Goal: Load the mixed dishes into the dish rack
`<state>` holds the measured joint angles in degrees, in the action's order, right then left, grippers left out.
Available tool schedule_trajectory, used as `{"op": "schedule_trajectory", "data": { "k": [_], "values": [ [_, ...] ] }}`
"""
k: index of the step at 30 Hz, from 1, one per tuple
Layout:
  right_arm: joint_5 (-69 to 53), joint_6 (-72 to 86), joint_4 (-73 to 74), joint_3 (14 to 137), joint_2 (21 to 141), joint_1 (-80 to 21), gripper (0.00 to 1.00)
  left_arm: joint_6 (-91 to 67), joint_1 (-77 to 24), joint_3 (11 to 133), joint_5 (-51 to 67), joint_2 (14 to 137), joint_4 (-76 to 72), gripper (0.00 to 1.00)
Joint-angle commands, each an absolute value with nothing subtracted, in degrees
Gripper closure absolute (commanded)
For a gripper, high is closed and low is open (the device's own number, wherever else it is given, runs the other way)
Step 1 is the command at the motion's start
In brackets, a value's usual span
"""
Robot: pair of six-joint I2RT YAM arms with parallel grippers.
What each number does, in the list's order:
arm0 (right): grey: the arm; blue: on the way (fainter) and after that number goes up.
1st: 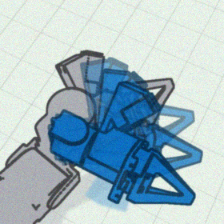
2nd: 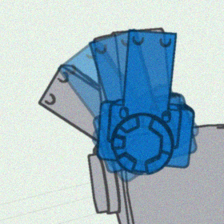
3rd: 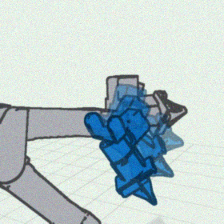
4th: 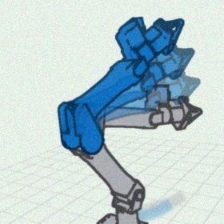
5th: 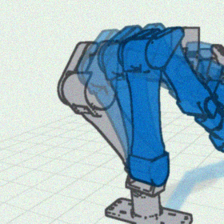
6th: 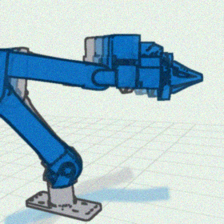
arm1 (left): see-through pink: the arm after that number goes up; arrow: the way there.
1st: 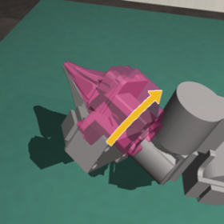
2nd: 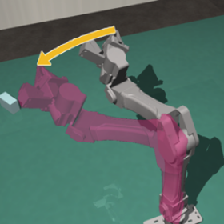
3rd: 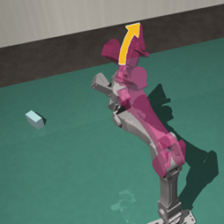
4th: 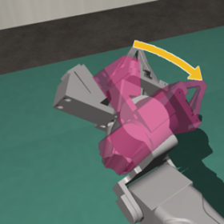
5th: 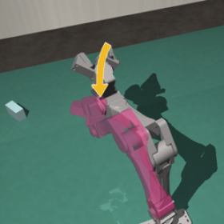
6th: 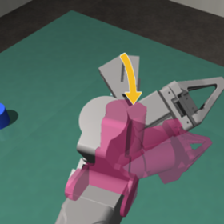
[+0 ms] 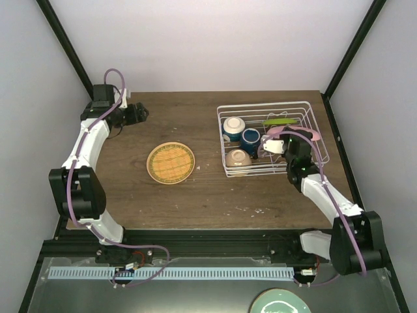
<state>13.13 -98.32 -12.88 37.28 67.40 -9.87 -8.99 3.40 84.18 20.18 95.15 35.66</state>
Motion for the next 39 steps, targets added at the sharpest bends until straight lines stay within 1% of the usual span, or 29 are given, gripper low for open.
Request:
{"op": "schedule_trajectory", "data": {
  "k": [1, 13, 17, 23, 24, 26, 28, 31, 34, 36, 38, 39],
  "values": [
    [11.3, -99.8, -18.6, 36.4, 68.5, -9.1, 0.99, -9.0, 3.9, 84.2, 20.5, 93.8, 35.4, 0.14],
    [9.5, -98.6, -21.4, 34.2, 71.3, -9.0, 0.98, -8.9, 4.3, 84.5, 21.2, 94.6, 35.5, 0.14],
    [9.5, -97.6, -21.9, 35.2, 73.0, -9.0, 0.98, -8.8, 4.4, 84.5, 21.4, 94.7, 35.5, 0.14],
    [9.6, -95.5, -18.5, 37.7, 74.3, -9.1, 0.97, -8.8, 4.7, 84.3, 21.7, 94.8, 35.3, 0.14],
    [9.5, -94.9, -18.2, 37.9, 74.4, -9.1, 0.93, -8.8, 4.7, 84.2, 21.7, 94.8, 35.3, 0.14],
    [9.3, -93.8, -18.0, 37.9, 74.7, -9.0, 0.8, -8.8, 4.8, 84.3, 21.7, 94.8, 35.3, 0.14],
    [9.3, -93.0, -17.9, 38.1, 74.8, -9.0, 0.71, -8.8, 4.9, 84.3, 21.9, 94.9, 35.3, 0.14],
    [9.6, -91.6, -16.8, 38.8, 74.7, -9.0, 0.65, -8.8, 5.1, 84.4, 22.0, 94.9, 35.3, 0.14],
    [9.9, -90.4, -15.0, 39.8, 74.5, -9.0, 0.56, -8.9, 5.1, 84.4, 22.1, 95.1, 35.2, 0.14],
    [10.3, -90.1, -13.6, 40.4, 74.0, -9.0, 0.52, -8.9, 5.1, 84.5, 22.3, 95.2, 35.2, 0.14],
    [10.3, -89.7, -11.1, 41.2, 72.8, -9.1, 0.48, -9.0, 5.1, 84.5, 22.4, 95.3, 35.2, 0.14],
    [10.2, -89.3, -9.5, 41.7, 72.1, -9.2, 0.45, -9.1, 5.2, 84.5, 22.5, 95.3, 35.2, 0.14]
  ]
}}
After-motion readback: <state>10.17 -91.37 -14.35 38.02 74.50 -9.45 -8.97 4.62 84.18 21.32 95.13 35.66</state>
